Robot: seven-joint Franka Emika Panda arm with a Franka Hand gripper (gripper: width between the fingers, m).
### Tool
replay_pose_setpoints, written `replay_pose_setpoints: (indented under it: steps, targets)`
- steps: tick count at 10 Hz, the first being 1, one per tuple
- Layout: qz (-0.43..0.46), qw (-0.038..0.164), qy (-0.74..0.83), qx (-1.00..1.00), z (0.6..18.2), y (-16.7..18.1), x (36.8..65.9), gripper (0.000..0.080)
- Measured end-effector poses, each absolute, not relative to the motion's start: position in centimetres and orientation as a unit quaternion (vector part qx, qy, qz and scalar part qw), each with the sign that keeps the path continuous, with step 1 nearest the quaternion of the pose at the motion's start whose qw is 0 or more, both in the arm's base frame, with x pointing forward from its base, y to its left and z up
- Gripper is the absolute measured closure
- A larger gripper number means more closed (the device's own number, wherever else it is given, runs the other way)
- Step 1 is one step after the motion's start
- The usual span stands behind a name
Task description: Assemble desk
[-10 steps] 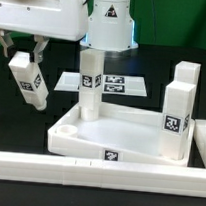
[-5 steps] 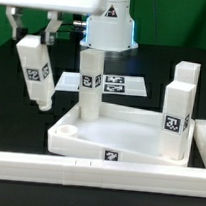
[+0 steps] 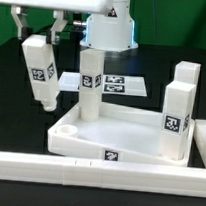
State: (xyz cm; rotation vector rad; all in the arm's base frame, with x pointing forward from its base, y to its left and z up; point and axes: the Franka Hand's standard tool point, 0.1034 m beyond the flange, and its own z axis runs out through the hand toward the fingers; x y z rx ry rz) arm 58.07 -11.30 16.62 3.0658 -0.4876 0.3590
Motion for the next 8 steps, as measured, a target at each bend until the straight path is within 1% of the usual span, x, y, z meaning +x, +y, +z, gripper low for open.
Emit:
replay_pose_setpoints:
  steps: [1, 2, 3, 4, 5, 6, 7, 8]
  targets:
    - [0.122, 0.005, -0.151, 0.981, 17.4, -10.2, 59.2, 0.0512]
    - [0.139, 0.010, -0.148, 0.979, 17.5, -9.3, 60.1, 0.0512]
    - [0.139, 0.011, -0.144, 0.980, 17.3, -9.3, 60.0, 0.0512]
    - [0.166, 0.019, -0.143, 0.975, 17.6, -9.5, 60.4, 0.0512]
    - [0.211, 0.032, -0.139, 0.967, 17.6, -9.5, 60.6, 0.0512]
    - [0.220, 0.031, -0.138, 0.965, 17.3, -8.6, 60.5, 0.0512]
    - [0.219, 0.028, -0.134, 0.966, 17.4, -8.0, 60.9, 0.0512]
    - [0.219, 0.029, -0.132, 0.966, 17.3, -7.9, 61.0, 0.0512]
